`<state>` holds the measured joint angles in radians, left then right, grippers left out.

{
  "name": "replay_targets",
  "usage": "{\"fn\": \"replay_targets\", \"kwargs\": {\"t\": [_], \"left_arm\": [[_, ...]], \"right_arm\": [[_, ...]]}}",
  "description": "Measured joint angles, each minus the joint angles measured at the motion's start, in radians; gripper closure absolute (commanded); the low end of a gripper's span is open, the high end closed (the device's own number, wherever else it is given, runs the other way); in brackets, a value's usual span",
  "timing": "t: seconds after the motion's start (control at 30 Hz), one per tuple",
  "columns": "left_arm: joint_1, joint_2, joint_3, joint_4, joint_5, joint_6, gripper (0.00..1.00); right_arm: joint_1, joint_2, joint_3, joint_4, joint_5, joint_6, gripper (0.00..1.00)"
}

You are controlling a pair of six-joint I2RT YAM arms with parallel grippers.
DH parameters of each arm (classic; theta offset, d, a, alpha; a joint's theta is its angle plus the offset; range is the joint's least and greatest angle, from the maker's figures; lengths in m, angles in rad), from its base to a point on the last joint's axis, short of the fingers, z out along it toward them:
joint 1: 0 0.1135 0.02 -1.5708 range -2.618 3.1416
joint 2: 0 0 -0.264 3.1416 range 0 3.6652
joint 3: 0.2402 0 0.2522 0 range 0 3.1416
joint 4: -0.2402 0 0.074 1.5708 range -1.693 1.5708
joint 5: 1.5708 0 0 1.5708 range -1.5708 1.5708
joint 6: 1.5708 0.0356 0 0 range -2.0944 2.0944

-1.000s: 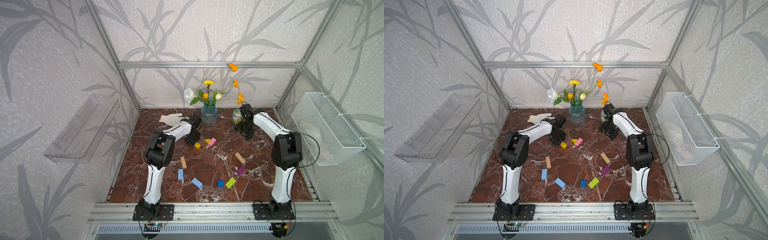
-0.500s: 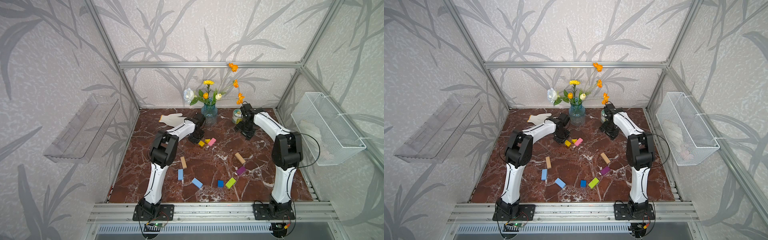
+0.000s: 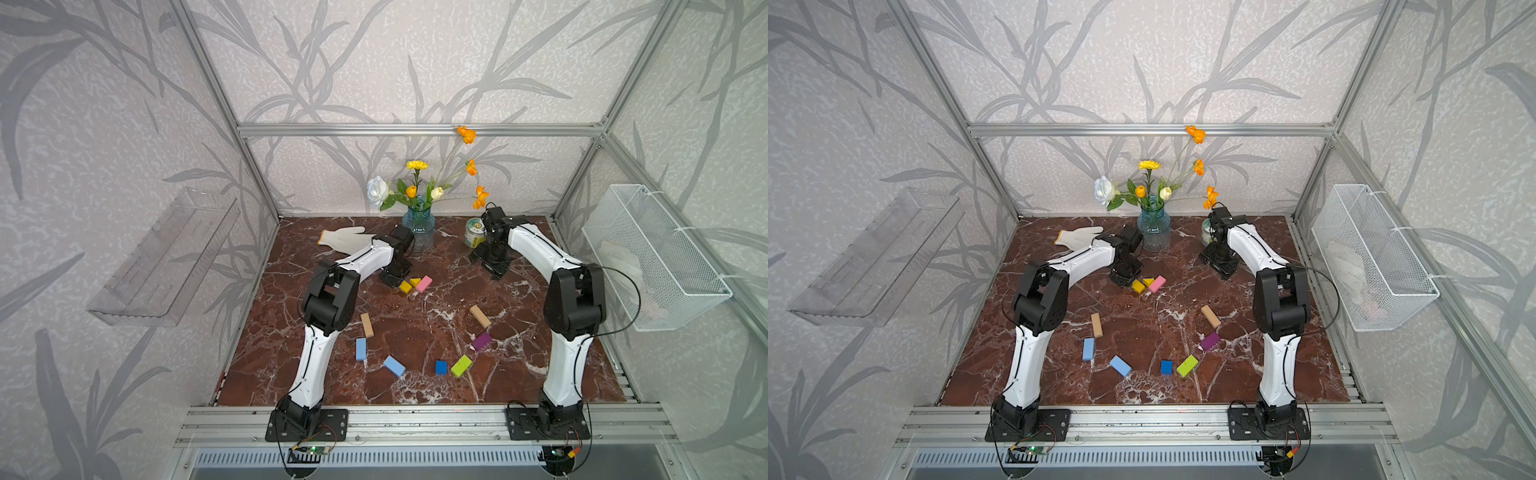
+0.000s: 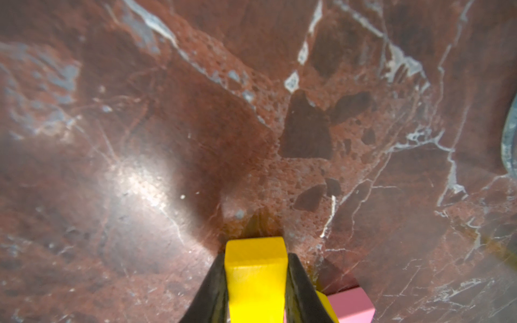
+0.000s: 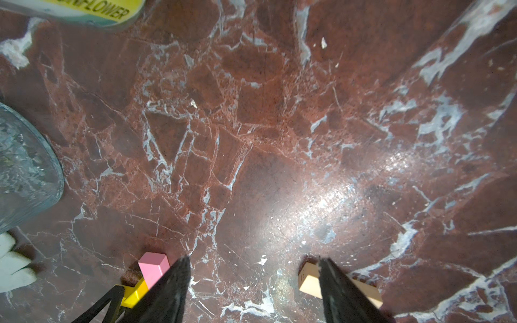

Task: Assemble a heart with building blocks
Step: Assemble the building block at the center of the board.

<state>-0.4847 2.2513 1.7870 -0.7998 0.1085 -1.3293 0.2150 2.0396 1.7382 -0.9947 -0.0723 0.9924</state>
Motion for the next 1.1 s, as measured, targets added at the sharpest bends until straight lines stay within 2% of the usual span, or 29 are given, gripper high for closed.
{"fn": "replay_targets", "kwargs": {"t": [1.1], "left_arm": [[-0.011, 0.038, 0.067, -0.053, 0.0, 0.0, 0.71]], "right_arm": [[-0.012, 0.0, 0.0, 0.026, -0.016, -0.018, 0.26]]}}
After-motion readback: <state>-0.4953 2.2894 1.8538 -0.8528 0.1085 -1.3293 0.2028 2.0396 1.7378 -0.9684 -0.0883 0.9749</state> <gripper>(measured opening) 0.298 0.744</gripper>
